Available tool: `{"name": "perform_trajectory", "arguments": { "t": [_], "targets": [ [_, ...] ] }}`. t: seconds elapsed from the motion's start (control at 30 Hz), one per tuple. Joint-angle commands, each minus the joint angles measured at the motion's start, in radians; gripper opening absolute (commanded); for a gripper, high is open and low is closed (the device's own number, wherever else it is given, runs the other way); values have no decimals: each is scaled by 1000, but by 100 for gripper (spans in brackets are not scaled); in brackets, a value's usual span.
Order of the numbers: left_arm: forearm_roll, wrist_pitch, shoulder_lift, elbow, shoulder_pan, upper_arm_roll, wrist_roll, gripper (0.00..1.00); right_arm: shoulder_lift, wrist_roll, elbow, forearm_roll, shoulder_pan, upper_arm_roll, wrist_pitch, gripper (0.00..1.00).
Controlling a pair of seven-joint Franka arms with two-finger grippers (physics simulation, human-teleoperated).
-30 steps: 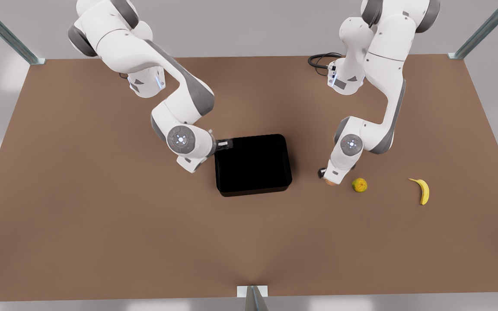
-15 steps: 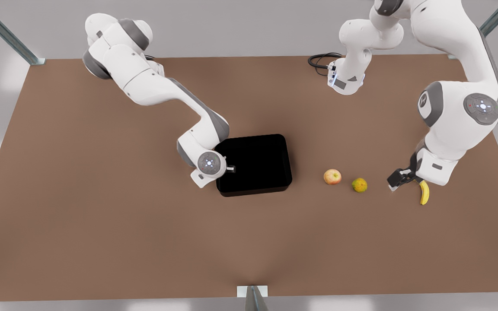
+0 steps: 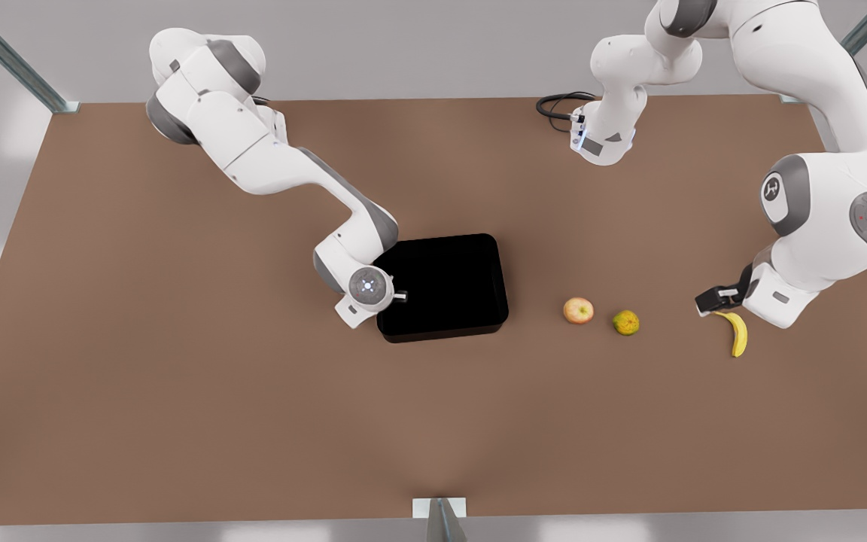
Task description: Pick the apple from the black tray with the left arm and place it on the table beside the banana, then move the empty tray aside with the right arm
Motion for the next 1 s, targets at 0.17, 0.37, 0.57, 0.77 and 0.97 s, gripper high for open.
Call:
{"name": "perform_trajectory", "arguments": {
  "t": [0.17,0.37,0.57,0.77,0.97],
  "targets": [
    [1,-7,-1,-4,0,0,171,100,-3,-139,1,11,-13,0,30,36],
    [1,-9,-1,-4,0,0,170,100,-3,-136,4,14,-13,0,27,25],
    [1,-12,-1,-5,0,0,170,100,-15,-137,12,51,-15,0,13,14],
    [1,-12,-1,-7,0,0,171,100,-86,-222,15,91,-33,-7,-128,8],
    [3,-13,-1,-5,0,0,171,100,-201,-556,15,170,-93,-116,-387,8]
  ]
}}
